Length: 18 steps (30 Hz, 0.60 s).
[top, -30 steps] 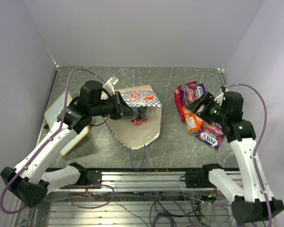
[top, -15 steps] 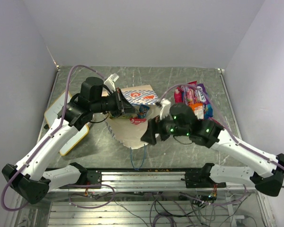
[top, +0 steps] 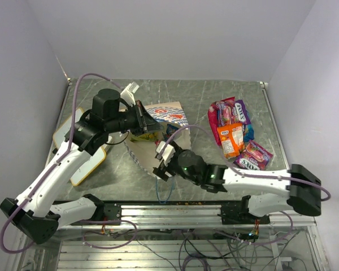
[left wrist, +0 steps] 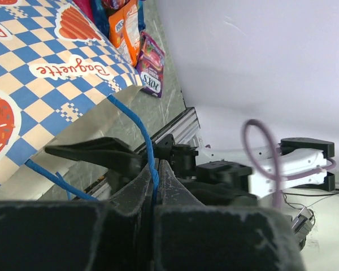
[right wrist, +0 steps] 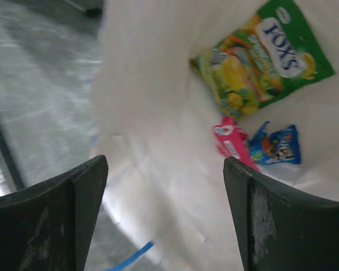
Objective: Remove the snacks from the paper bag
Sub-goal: Take out the snack from the paper bag.
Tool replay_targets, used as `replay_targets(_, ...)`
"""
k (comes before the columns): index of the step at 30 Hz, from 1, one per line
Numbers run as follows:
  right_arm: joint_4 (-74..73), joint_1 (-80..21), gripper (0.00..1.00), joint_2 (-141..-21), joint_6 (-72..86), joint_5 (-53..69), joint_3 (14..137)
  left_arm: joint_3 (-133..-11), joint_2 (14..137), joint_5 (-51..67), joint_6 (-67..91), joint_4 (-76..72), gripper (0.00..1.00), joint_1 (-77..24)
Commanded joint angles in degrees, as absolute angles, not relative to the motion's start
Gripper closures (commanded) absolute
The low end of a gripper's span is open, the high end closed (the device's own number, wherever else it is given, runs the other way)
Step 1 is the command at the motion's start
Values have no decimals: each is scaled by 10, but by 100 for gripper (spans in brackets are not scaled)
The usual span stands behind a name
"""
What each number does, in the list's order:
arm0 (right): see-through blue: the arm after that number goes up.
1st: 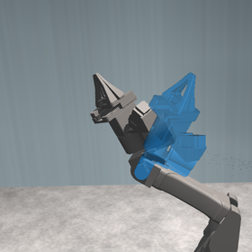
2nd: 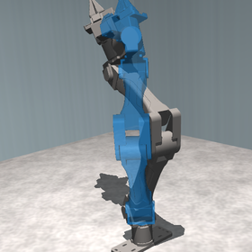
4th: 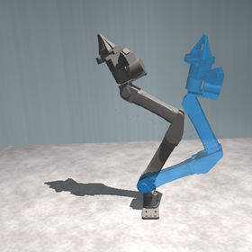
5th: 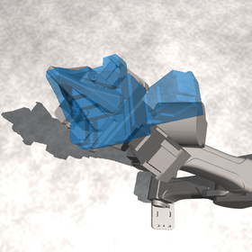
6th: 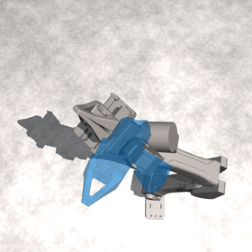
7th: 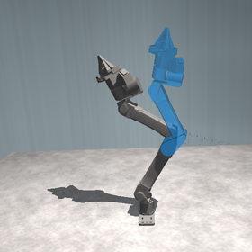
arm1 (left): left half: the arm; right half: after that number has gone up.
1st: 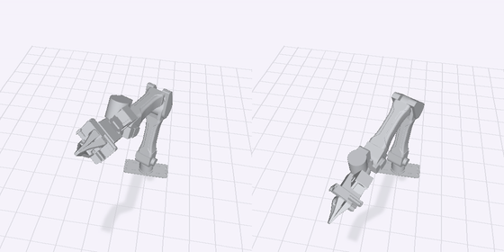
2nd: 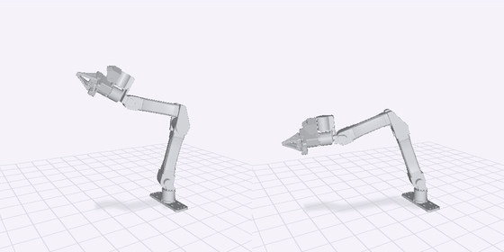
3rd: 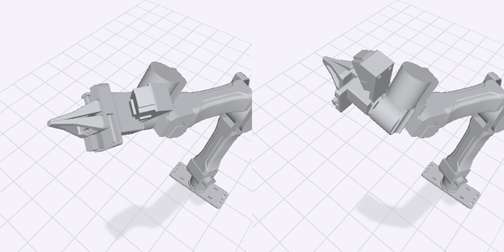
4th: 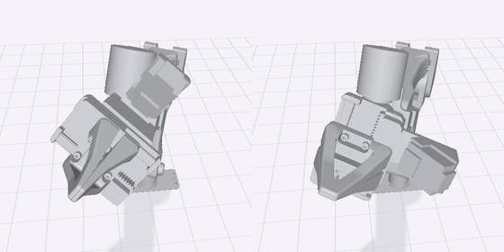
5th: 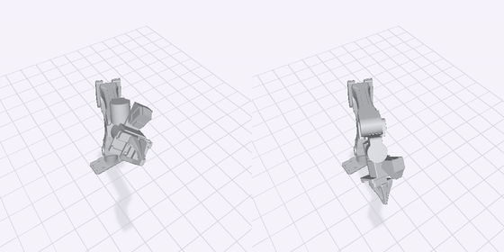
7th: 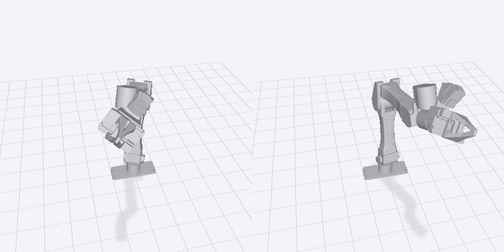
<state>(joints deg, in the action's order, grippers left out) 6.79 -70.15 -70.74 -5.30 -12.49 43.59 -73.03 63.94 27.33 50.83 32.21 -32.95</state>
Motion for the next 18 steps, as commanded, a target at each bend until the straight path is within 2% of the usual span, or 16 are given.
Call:
replay_targets(1,377,-703,22,-786,-150,-269,375,-726,621,252,502,283,93,-330)
replay_targets(3,464,-702,36,-845,-151,-301,371,-708,613,249,504,254,93,-330)
replay_targets(7,598,-701,40,-974,-177,-381,405,-685,606,226,520,223,93,-330)
replay_targets(13,597,-670,37,-1071,-137,-343,496,-710,623,237,525,228,93,-331)
replay_targets(18,584,-639,29,-1140,-119,-317,552,-729,629,248,527,239,93,-330)
